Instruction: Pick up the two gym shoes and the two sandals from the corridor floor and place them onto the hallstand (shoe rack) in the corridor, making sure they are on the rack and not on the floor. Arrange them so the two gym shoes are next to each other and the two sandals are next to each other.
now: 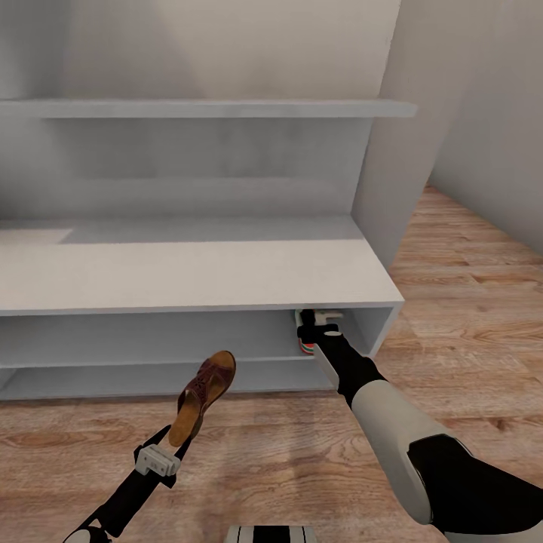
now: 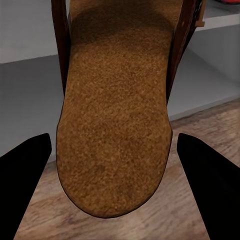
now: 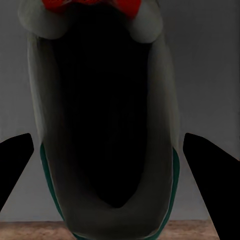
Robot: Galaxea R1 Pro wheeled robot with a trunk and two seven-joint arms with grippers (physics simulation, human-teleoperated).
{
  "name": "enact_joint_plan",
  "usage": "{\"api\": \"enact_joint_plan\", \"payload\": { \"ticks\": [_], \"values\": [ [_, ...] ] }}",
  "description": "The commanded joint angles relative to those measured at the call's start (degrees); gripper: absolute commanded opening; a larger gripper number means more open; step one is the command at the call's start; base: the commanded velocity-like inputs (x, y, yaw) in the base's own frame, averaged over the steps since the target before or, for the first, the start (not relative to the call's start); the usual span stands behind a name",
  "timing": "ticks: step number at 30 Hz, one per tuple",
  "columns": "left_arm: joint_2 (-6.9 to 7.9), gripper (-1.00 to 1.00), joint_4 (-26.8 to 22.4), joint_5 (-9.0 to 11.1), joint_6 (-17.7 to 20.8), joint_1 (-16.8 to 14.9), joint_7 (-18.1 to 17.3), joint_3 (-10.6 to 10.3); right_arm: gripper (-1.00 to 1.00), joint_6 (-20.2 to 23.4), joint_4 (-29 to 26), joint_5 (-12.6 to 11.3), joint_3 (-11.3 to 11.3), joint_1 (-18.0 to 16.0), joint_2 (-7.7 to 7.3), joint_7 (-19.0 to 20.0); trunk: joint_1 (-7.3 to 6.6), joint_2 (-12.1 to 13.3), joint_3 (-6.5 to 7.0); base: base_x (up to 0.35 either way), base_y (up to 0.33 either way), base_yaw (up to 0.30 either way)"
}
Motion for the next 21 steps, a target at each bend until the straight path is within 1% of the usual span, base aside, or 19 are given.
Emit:
{"api": "enact_joint_plan", "payload": {
  "ticks": [1,12,21],
  "values": [
    [0.0,-1.0,-0.01,0.01,0.0,0.0,0.0,0.0,-1.0,-0.01,0.0,0.0,0.0,0.0,0.0,-0.01,0.0,0.0,0.0,0.0,0.0,0.0],
    [0.01,-1.0,0.0,0.01,0.02,-0.02,0.0,0.05,-1.0,0.01,0.0,0.0,0.0,0.0,0.0,-0.01,0.0,0.0,0.0,0.006,0.0,0.0],
    [0.05,-1.0,-0.01,0.08,0.01,-0.06,0.0,0.08,-1.0,0.01,0.0,0.0,0.0,0.0,0.0,-0.05,0.0,0.0,0.0,0.186,0.0,0.0]
  ]
}}
